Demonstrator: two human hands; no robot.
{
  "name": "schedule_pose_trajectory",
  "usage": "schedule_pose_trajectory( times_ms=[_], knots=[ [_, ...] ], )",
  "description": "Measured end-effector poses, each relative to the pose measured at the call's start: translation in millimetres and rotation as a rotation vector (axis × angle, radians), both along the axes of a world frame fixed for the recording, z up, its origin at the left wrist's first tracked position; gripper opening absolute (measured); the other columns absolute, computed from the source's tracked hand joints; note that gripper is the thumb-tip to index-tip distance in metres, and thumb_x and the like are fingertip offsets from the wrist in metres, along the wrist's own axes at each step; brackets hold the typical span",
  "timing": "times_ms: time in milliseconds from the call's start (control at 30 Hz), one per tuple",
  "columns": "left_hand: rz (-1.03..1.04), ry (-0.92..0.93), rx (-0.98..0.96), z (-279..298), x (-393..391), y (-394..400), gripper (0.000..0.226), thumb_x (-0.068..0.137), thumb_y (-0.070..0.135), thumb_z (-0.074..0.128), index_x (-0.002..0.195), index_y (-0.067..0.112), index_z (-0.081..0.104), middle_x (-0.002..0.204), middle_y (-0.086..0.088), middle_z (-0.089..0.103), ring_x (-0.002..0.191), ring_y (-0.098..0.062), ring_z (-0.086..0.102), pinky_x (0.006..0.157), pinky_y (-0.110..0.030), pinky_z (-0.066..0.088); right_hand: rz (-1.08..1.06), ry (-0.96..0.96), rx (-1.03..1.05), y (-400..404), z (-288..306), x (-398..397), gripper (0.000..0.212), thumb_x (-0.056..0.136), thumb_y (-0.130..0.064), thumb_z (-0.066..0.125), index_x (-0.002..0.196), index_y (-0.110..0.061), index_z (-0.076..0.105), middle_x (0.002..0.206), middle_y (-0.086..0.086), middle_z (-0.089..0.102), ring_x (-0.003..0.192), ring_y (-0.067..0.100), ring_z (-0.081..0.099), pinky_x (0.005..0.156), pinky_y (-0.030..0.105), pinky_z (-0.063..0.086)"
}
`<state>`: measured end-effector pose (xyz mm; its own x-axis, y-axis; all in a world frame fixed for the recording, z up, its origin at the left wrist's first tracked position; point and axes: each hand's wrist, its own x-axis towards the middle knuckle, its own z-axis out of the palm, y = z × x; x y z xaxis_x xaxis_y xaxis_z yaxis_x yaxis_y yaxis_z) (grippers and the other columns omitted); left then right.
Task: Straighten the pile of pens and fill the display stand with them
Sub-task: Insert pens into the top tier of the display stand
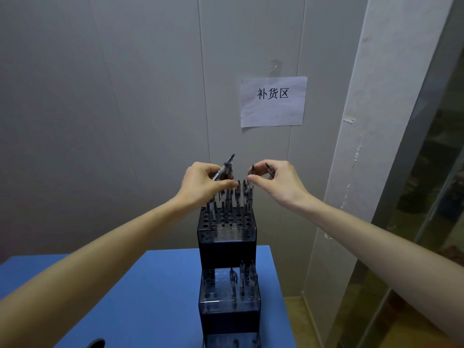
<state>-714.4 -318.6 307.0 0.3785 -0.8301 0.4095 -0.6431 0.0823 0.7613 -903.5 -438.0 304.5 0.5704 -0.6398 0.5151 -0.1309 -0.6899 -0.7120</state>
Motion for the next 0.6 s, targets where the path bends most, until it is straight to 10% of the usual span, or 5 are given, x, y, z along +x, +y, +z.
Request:
schedule_pose_trajectory(
  times_ms=[600],
  knots=[
    [-0.027,0.01,0.007,-8.0,-1.8,0.3,0.027,0.069,0.042,0.093,0.085,0.023,0.083,0.075,0.002,0.077,0.077,-0.024,0.074,0.082,-0.054,0.06,-0.024,0.129,-0.119,7.2,-4.1,-1.2,0.008,0.088,-0.026,0.079,0.094,-0.022,0.078,0.087,-0.01,0.075,0.065,-0.011,0.056,0.063,0.01,0.036]
  ],
)
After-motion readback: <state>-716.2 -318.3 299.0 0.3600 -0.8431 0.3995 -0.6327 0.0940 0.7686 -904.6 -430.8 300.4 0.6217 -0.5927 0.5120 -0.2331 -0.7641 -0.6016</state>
